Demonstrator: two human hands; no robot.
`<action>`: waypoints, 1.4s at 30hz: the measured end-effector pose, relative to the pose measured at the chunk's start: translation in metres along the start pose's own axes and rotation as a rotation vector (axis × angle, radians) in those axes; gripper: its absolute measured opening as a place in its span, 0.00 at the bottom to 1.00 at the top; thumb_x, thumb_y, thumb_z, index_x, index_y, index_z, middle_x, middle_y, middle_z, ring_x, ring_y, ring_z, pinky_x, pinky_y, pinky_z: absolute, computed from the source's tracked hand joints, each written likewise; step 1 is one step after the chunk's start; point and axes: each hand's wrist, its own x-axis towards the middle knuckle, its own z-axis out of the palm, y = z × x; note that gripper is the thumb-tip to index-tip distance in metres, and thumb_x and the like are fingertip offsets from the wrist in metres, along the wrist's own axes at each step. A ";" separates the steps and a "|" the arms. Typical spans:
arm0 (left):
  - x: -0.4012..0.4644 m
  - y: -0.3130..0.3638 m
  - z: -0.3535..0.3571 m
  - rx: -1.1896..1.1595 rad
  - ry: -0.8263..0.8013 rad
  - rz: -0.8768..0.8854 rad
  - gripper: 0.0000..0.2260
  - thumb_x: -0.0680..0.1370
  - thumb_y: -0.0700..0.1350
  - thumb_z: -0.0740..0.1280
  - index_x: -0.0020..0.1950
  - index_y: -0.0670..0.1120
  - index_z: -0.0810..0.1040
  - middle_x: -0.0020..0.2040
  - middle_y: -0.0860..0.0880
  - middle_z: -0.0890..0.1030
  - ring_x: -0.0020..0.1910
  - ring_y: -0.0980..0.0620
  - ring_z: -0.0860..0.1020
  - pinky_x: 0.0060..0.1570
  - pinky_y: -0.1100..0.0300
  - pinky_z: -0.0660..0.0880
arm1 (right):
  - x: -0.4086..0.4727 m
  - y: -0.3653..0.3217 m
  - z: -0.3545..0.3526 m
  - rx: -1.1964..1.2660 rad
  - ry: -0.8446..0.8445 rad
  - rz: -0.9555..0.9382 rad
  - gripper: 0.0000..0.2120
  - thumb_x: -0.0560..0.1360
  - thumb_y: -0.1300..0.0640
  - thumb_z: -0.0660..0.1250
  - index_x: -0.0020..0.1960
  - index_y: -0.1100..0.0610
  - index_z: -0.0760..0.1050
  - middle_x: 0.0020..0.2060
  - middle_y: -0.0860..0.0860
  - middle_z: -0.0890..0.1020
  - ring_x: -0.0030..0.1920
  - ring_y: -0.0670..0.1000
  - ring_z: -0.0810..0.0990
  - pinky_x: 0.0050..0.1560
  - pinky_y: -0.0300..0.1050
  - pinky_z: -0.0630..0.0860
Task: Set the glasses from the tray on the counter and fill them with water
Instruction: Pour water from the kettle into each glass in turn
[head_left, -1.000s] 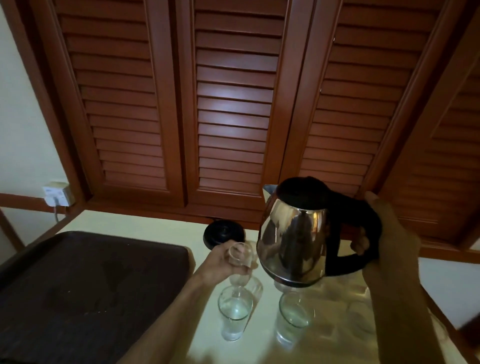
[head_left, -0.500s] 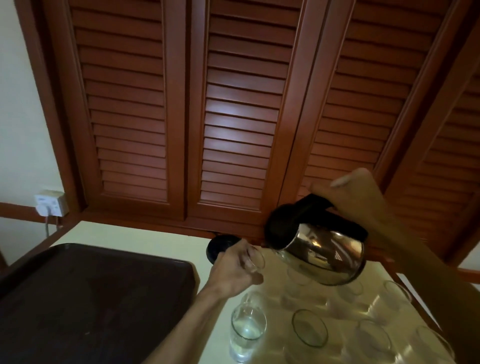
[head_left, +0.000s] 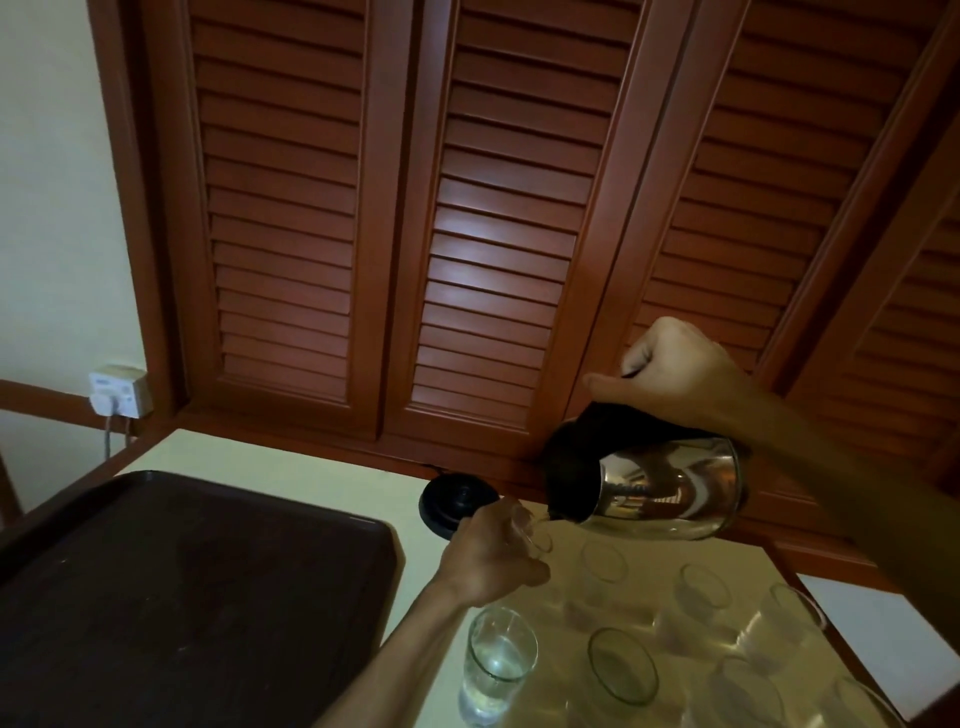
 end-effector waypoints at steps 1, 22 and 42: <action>0.000 0.000 0.000 -0.010 -0.006 -0.004 0.21 0.59 0.46 0.75 0.50 0.54 0.78 0.42 0.54 0.85 0.44 0.54 0.84 0.46 0.51 0.82 | 0.001 -0.002 -0.004 -0.012 -0.003 -0.007 0.30 0.71 0.41 0.72 0.21 0.55 0.62 0.21 0.49 0.65 0.23 0.48 0.64 0.29 0.44 0.62; 0.012 -0.027 0.001 -0.163 -0.045 -0.101 0.18 0.59 0.39 0.73 0.49 0.47 0.80 0.39 0.48 0.83 0.36 0.55 0.80 0.35 0.59 0.76 | 0.015 -0.024 -0.072 -0.171 0.075 -0.153 0.28 0.70 0.41 0.72 0.23 0.59 0.70 0.20 0.50 0.65 0.23 0.49 0.64 0.30 0.43 0.63; 0.010 -0.041 0.007 -0.108 -0.105 -0.069 0.18 0.62 0.36 0.74 0.50 0.45 0.78 0.44 0.49 0.80 0.40 0.55 0.79 0.36 0.63 0.74 | 0.015 -0.027 -0.090 -0.198 0.072 -0.131 0.28 0.71 0.43 0.74 0.21 0.58 0.69 0.16 0.45 0.61 0.20 0.48 0.62 0.30 0.44 0.62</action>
